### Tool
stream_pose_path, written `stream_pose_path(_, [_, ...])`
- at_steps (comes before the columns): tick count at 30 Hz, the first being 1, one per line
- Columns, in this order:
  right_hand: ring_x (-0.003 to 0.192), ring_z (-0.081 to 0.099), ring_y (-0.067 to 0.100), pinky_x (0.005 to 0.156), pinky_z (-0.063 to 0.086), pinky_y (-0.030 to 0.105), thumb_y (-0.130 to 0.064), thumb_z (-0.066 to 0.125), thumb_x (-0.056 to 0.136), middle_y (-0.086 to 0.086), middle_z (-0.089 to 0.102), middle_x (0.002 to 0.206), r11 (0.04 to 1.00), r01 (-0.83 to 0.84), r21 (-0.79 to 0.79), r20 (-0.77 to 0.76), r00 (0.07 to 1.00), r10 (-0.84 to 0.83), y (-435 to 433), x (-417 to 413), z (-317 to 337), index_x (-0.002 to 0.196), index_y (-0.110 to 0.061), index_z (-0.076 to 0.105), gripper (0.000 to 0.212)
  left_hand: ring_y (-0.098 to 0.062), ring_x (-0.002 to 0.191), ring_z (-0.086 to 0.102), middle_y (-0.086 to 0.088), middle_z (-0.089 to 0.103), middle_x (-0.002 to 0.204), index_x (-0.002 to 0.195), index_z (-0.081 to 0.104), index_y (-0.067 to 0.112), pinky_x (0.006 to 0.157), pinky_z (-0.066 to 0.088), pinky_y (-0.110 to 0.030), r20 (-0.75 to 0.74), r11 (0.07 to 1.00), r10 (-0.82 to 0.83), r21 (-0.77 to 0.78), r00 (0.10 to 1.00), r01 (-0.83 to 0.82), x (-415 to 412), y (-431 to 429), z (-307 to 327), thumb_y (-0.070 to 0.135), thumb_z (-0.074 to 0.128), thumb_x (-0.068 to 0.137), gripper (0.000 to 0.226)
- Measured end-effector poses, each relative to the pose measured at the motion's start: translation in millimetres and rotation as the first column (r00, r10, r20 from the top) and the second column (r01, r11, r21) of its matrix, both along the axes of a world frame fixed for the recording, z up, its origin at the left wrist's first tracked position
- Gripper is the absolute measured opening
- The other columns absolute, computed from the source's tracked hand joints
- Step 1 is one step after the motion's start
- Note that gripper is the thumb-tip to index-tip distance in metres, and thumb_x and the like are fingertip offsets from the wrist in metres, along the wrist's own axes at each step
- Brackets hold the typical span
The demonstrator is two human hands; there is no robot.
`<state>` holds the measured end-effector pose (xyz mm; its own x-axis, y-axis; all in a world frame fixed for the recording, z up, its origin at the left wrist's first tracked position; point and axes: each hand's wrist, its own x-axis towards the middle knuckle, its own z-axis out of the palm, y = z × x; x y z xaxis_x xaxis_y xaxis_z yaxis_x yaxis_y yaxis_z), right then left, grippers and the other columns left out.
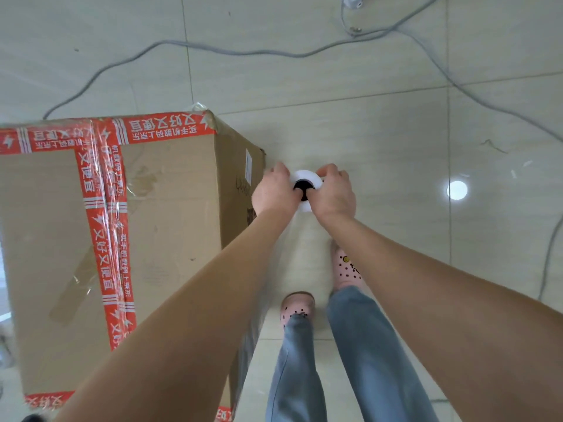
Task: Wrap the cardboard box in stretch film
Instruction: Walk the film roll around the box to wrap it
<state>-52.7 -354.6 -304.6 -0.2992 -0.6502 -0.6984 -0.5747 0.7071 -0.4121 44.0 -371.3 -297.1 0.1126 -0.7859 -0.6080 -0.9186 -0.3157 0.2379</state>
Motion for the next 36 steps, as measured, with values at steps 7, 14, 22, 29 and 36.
stream_pose_path(7, [0.083, 0.055, 0.026, 0.064, 0.037, 0.031, -0.014, 0.052, 0.086, 0.003, 0.052, 0.112, 0.998, -0.062, -0.033, -0.044, 0.997, 0.061, -7.3, 0.4, -1.2, 0.107, -0.021, 0.058, 0.023, -0.031, 0.089, 0.061, -0.007, 0.055, 0.106, 0.111, 0.055, 0.01, 0.058, 0.037, -0.032, 0.131, 0.84, -0.526, -0.07, 0.84, 0.537, -7.3, -23.2, -4.2, 0.009, 0.051, 0.087, 0.024])
stream_pose_path(14, [0.103, 0.055, 0.023, 0.066, 0.035, 0.029, -0.006, 0.05, 0.085, 0.0, 0.051, 0.119, 0.97, -0.174, -0.168, -0.037, 0.985, 0.171, -35.3, -5.3, -2.6, 0.112, -0.021, 0.059, 0.032, -0.026, 0.086, 0.058, -0.004, 0.06, 0.096, 0.101, 0.058, 0.014, 0.067, 0.048, -0.032, -0.036, 0.998, -0.059, -0.038, 0.998, 0.058, -3.2, -42.5, -9.7, 0.016, 0.056, 0.082, 0.019])
stream_pose_path(22, [0.094, 0.054, 0.026, 0.07, 0.034, 0.029, -0.022, 0.053, 0.089, 0.004, 0.049, 0.119, 0.999, 0.018, 0.028, 0.072, 0.997, -0.02, -67.0, -0.9, -0.2, 0.12, -0.024, 0.05, 0.031, -0.024, 0.081, 0.065, -0.004, 0.066, 0.09, 0.093, 0.051, 0.012, 0.062, 0.046, -0.027, -0.156, 0.783, 0.62, 0.049, 0.769, -0.621, -6.6, -44.7, -14.1, 0.027, 0.064, 0.08, 0.024])
stream_pose_path(29, [0.085, 0.049, 0.027, 0.07, 0.036, 0.029, -0.014, 0.048, 0.087, 0.008, 0.05, 0.114, 0.998, -0.039, 0.045, 0.062, 0.997, 0.037, -80.4, -5.6, 4.5, 0.116, -0.021, 0.053, 0.03, -0.033, 0.095, 0.058, -0.01, 0.049, 0.12, 0.122, 0.045, 0.01, 0.066, 0.046, -0.036, -0.016, 1.0, 0.005, 0.025, 1.0, -0.005, -12.9, -67.6, 1.1, 0.01, 0.055, 0.088, 0.036])
stream_pose_path(36, [0.087, 0.054, 0.029, 0.068, 0.037, 0.03, -0.017, 0.048, 0.088, 0.01, 0.054, 0.111, 0.996, -0.075, 0.046, 0.045, 0.996, 0.073, -91.3, -13.1, -0.7, 0.113, -0.022, 0.056, 0.027, -0.035, 0.095, 0.059, -0.009, 0.052, 0.113, 0.117, 0.053, 0.011, 0.061, 0.037, -0.035, 0.087, 0.926, -0.378, 0.016, 0.922, 0.378, -23.5, -94.4, 2.8, 0.006, 0.05, 0.089, 0.029])
